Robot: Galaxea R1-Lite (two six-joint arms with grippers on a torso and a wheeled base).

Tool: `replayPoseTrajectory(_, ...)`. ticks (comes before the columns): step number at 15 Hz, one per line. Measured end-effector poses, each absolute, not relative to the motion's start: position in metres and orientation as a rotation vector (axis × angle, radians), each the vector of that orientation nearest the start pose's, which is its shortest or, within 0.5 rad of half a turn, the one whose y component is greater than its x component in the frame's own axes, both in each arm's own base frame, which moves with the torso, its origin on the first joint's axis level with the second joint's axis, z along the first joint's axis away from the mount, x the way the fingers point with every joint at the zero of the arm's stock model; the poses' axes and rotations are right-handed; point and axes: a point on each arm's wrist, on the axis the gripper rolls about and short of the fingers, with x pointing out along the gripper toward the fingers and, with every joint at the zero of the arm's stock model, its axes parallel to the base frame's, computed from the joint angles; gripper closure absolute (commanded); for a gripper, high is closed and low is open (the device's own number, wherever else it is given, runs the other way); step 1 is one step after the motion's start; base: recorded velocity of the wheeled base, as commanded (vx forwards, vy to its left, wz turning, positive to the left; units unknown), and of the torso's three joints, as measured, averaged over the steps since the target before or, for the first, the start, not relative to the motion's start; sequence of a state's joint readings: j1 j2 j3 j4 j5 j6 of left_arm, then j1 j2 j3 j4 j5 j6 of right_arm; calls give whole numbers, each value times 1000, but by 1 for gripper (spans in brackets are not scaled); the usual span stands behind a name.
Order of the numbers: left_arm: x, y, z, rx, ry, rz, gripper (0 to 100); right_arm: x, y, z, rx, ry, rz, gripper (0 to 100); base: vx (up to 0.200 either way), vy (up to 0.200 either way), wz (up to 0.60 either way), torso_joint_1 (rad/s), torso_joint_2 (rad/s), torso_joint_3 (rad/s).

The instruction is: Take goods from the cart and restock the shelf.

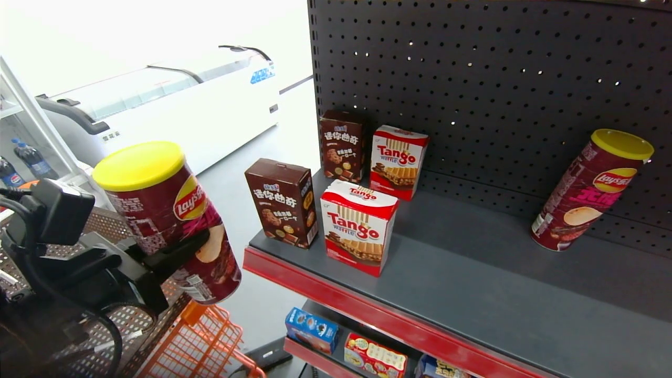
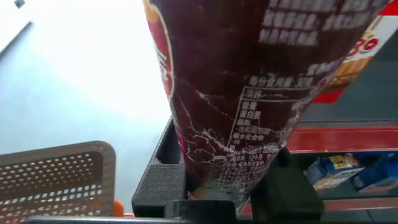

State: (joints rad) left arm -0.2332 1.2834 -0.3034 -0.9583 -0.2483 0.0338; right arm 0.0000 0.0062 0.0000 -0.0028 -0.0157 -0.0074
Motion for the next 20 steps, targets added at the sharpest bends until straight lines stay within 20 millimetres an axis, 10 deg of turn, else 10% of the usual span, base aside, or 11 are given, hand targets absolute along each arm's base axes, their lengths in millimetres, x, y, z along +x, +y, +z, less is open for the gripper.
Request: replayPoseTrajectory(20, 150, -81, 176, 24, 28, -999, 100, -22, 0, 76, -7, 4, -16, 0, 0, 0, -90, 0, 0, 0)
